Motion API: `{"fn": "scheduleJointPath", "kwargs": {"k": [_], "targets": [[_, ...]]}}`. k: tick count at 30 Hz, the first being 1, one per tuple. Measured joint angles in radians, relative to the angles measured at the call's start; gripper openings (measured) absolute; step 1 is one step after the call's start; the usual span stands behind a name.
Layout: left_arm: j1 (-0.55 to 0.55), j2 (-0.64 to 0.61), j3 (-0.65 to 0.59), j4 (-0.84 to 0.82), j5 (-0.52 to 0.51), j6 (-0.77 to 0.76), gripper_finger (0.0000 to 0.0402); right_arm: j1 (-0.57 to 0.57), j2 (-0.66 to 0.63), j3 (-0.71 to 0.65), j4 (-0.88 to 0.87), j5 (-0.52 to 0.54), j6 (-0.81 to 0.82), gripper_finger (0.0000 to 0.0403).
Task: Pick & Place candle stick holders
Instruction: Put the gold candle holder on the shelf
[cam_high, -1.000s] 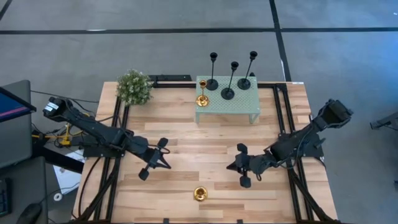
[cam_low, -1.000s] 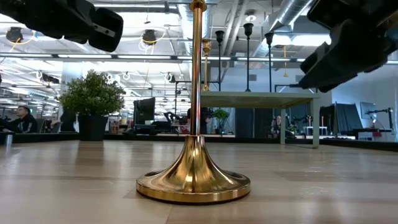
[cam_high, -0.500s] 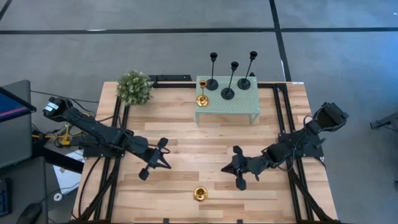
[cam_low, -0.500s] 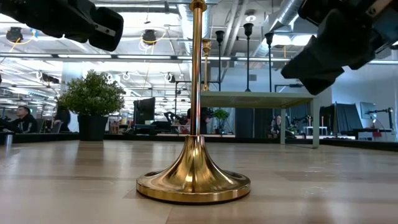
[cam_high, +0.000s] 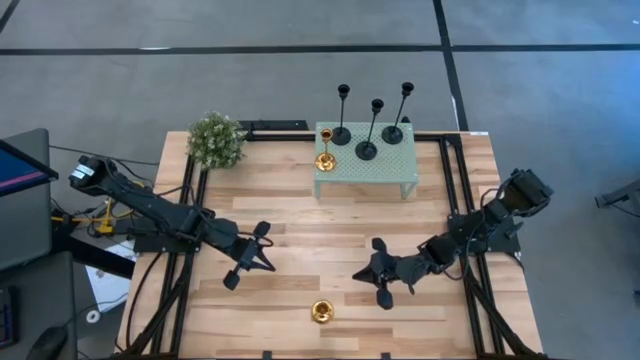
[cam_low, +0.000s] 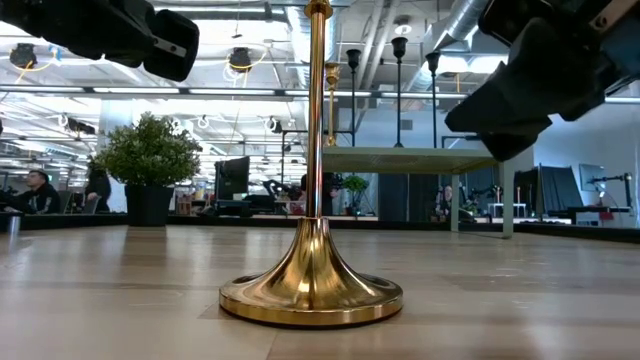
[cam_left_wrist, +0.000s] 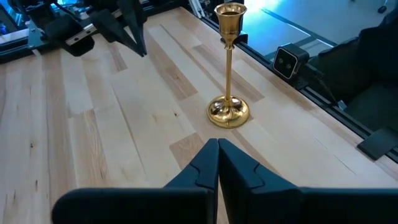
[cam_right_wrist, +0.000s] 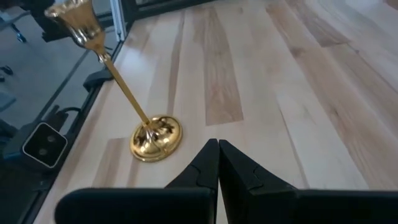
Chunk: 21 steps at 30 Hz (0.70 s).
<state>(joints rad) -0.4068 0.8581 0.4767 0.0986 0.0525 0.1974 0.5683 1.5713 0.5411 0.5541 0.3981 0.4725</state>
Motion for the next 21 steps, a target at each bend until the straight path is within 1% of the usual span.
{"fn": "scheduleJointPath", "kwargs": {"k": [4,14,18,21], "targets": [[0.0,0.0,0.0,0.0,0.0,0.0,0.001,0.0,0.004,0.0,0.027,0.0,0.0,0.0],[0.0,0.0,0.0,0.008,0.0,-0.001,0.001,-0.013,0.004,0.0,0.027,-0.007,-0.003,0.0],[0.0,0.0,0.0,0.015,0.0,-0.001,0.001,-0.021,0.004,0.0,0.03,0.007,-0.003,0.0001],[0.0,0.0,0.0,0.015,0.0,-0.001,0.001,-0.036,0.004,0.0,0.033,-0.015,-0.002,0.0019]]}}
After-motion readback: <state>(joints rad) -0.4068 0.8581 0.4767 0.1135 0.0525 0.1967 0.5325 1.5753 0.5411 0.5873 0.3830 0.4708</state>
